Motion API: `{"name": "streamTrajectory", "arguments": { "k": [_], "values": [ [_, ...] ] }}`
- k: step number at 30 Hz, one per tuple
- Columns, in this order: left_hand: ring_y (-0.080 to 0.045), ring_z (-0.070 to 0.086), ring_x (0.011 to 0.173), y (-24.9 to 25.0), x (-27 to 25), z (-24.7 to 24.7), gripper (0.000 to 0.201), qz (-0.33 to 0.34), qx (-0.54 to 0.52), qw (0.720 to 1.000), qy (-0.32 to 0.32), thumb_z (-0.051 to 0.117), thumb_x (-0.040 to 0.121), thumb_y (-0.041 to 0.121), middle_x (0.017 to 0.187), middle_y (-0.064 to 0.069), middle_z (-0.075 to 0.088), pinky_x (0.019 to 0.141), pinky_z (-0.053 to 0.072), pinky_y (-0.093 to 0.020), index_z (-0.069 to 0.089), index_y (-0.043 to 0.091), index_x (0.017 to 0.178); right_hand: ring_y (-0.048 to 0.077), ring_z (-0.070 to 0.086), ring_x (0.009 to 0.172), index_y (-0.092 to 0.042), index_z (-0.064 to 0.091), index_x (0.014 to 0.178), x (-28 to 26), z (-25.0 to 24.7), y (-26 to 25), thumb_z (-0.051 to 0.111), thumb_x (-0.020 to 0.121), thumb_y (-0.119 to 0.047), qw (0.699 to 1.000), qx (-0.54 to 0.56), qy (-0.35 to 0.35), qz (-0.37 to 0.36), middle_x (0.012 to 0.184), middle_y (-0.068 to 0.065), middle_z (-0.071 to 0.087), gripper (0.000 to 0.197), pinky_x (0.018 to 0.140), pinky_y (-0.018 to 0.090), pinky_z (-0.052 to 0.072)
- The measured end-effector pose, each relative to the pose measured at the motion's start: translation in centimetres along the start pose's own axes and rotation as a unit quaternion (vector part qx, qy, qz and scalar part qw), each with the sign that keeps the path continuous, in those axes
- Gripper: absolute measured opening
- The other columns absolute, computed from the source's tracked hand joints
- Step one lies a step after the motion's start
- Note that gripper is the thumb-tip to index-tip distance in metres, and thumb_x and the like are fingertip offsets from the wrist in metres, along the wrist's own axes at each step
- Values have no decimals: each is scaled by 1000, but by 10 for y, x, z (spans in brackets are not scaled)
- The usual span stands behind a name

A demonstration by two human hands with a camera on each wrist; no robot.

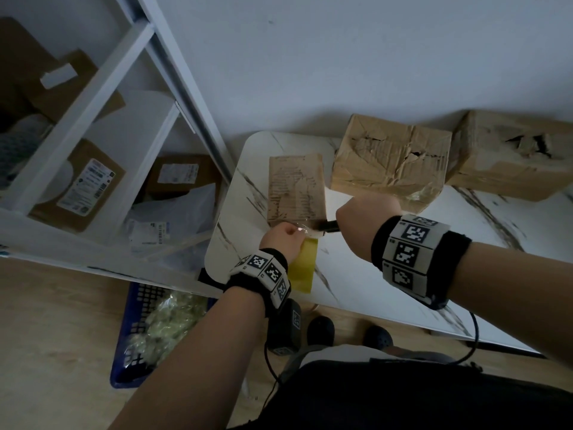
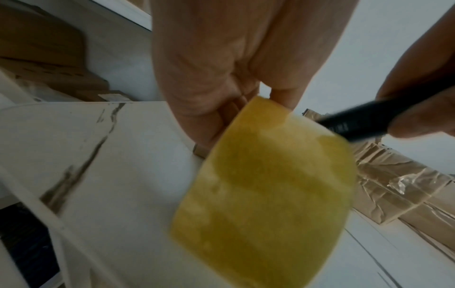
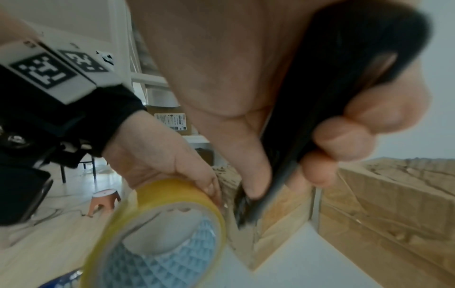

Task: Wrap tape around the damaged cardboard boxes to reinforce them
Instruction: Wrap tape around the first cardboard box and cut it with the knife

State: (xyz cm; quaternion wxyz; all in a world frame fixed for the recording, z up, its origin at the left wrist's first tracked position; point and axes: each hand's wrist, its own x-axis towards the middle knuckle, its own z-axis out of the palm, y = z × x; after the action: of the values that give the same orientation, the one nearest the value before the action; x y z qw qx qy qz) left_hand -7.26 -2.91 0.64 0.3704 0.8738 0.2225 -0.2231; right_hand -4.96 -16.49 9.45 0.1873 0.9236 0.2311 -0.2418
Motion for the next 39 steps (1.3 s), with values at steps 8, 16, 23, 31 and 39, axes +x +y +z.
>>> {"name": "streamTrajectory", "arguments": {
  "k": [8,16,23,31,39],
  "values": [
    [-26,54,108,0,-10,-2,25,27,12,1000,10,46,97,26,118,-8,60,86,39,-26,60,13,112,20,56,78,-16,61,98,19,41,27,50,92,-38,993,108,-45,3,73,-3,48,25,67,29,48],
    [-30,56,99,17,-31,9,28,174,211,962,-9,41,98,26,111,-11,61,73,40,-30,51,18,123,18,51,80,-15,61,114,33,80,45,53,93,-34,963,249,-103,-14,97,6,62,30,69,27,40],
    [-30,54,102,22,-32,30,33,223,394,890,-44,34,100,26,115,-11,56,67,34,-32,41,13,130,19,49,81,-17,58,111,40,105,59,58,90,-35,942,328,-65,2,100,6,62,27,71,27,39],
    [-29,52,111,14,-25,51,38,207,385,896,-82,47,96,35,123,-7,51,85,45,-39,43,18,129,26,48,94,-22,62,120,41,123,73,51,94,-35,952,300,-63,11,97,3,38,30,76,30,37],
    [-25,49,116,9,-25,46,54,221,370,901,-47,34,99,46,132,-4,48,87,41,-35,20,31,149,28,47,111,-21,61,118,47,109,67,44,94,-44,970,239,-54,-9,113,6,48,37,89,34,41]
  ]
}}
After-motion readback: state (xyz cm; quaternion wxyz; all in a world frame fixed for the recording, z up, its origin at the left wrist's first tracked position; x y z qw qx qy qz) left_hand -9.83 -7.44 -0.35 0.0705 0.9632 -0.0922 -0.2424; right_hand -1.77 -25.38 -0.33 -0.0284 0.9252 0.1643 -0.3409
